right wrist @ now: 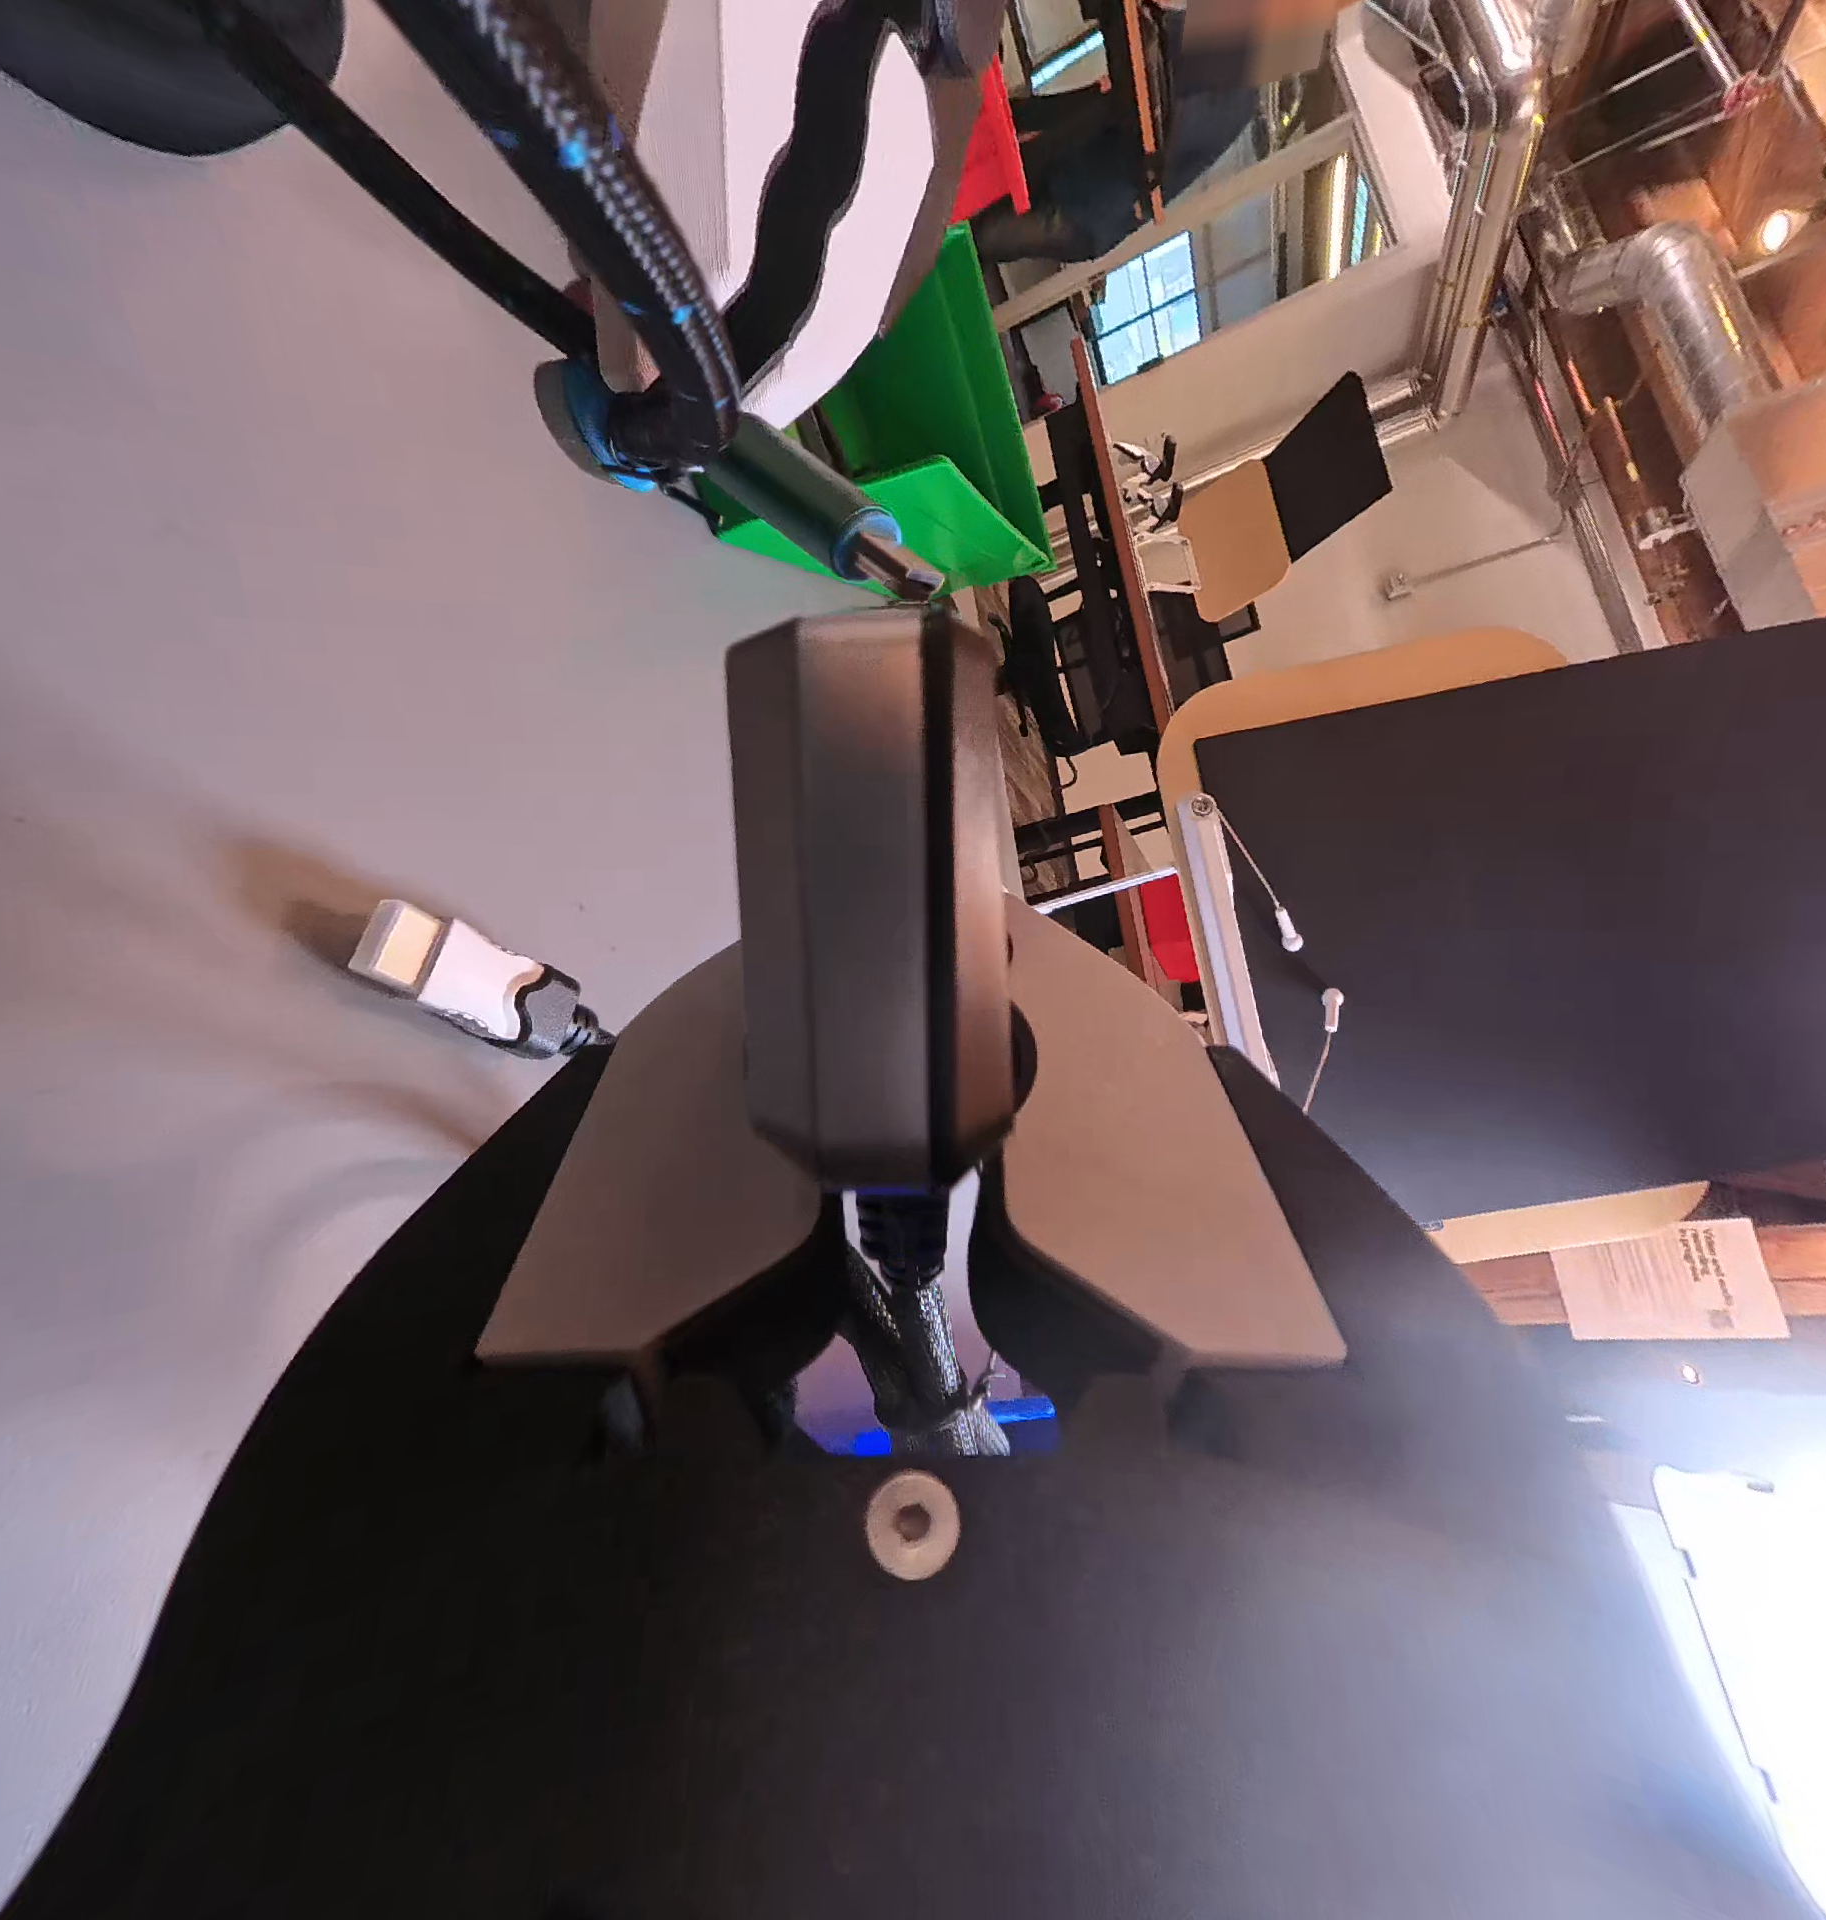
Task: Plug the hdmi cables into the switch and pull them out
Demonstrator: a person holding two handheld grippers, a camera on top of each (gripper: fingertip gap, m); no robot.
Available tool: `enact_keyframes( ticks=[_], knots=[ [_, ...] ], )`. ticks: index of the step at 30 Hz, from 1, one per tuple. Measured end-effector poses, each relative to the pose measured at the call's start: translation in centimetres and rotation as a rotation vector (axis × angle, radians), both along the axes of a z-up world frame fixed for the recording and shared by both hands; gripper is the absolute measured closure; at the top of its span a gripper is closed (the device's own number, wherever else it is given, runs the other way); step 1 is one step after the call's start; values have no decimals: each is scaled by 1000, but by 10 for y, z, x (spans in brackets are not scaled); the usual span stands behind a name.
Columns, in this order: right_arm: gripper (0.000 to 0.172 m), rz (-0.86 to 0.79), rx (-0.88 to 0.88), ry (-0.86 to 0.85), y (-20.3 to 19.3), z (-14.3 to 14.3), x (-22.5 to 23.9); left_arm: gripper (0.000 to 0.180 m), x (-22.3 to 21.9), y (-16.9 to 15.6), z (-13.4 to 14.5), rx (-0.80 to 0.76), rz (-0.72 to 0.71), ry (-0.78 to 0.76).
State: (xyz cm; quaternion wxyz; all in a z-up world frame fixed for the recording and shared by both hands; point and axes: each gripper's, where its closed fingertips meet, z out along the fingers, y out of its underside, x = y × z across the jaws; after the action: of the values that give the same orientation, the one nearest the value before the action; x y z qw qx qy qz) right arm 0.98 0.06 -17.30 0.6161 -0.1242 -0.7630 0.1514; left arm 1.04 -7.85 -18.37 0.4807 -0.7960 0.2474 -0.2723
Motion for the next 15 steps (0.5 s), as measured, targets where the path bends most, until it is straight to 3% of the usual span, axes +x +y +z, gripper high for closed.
enact_keyframes(
  ticks=[15],
  knots=[
    [149,16,56,-8,-3,-3,2,171,-6,-2,-7,-22,-9,-20]
  ],
)
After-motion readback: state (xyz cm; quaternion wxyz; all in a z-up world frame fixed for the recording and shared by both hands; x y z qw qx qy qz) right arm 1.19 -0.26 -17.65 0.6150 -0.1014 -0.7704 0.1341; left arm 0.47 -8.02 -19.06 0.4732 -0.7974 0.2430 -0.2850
